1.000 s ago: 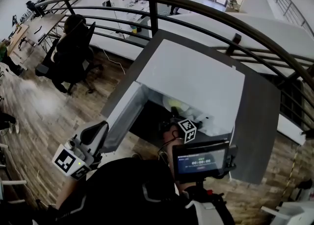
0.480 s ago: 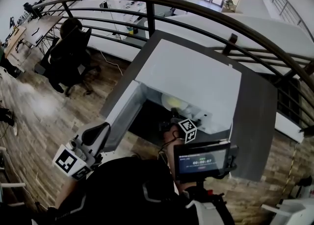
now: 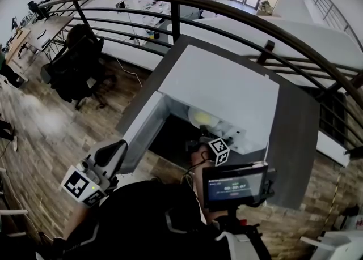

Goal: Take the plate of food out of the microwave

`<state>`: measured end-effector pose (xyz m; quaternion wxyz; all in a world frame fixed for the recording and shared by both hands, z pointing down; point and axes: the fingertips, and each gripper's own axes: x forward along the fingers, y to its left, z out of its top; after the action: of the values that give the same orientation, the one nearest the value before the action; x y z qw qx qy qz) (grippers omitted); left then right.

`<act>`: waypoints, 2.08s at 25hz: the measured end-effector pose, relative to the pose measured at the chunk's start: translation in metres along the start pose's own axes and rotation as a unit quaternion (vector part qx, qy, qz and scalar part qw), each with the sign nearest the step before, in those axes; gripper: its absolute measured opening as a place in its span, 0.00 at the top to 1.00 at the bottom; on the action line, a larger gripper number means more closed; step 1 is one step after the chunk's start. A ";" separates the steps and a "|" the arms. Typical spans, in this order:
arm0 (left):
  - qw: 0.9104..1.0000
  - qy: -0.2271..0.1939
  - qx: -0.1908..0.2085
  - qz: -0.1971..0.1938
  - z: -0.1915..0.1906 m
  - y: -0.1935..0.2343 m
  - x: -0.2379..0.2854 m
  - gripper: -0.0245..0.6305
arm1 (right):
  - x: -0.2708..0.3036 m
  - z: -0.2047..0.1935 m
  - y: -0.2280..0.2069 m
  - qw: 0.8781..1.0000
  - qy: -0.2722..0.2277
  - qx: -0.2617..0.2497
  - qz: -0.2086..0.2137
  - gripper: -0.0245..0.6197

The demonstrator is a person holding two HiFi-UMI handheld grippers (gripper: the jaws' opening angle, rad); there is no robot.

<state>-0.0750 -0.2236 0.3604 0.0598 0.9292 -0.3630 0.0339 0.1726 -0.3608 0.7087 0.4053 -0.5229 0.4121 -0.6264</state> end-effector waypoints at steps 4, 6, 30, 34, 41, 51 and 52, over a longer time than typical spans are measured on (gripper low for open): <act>1.000 -0.003 -0.005 -0.004 0.000 -0.004 -0.001 0.96 | -0.008 -0.003 0.000 1.000 0.010 -0.014 0.008 0.94; 1.000 -0.004 -0.002 -0.007 -0.002 -0.007 -0.003 0.96 | -0.013 -0.004 0.000 0.999 0.017 -0.025 0.017 0.94; 0.996 -0.017 -0.019 -0.084 -0.008 -0.009 0.024 0.96 | -0.080 -0.057 0.047 0.989 0.118 -0.040 0.077 0.94; 0.995 -0.018 -0.022 -0.094 -0.008 -0.007 0.028 0.96 | -0.096 -0.066 0.065 0.985 0.137 -0.043 0.091 0.94; 0.994 -0.024 -0.023 -0.106 -0.009 -0.011 0.034 0.96 | -0.123 -0.076 0.076 0.979 0.169 -0.049 0.100 0.94; 0.991 -0.018 -0.026 -0.129 -0.019 -0.016 0.037 0.96 | -0.149 -0.089 0.087 0.970 0.197 -0.081 0.117 0.94; 0.991 -0.017 -0.027 -0.131 -0.020 -0.016 0.037 0.96 | -0.152 -0.091 0.090 0.969 0.200 -0.084 0.121 0.94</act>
<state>-0.0372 -0.2338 0.3825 0.0828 0.9674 -0.2395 0.0002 0.1083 -0.2396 0.5652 0.3416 -0.3654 0.5964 -0.6278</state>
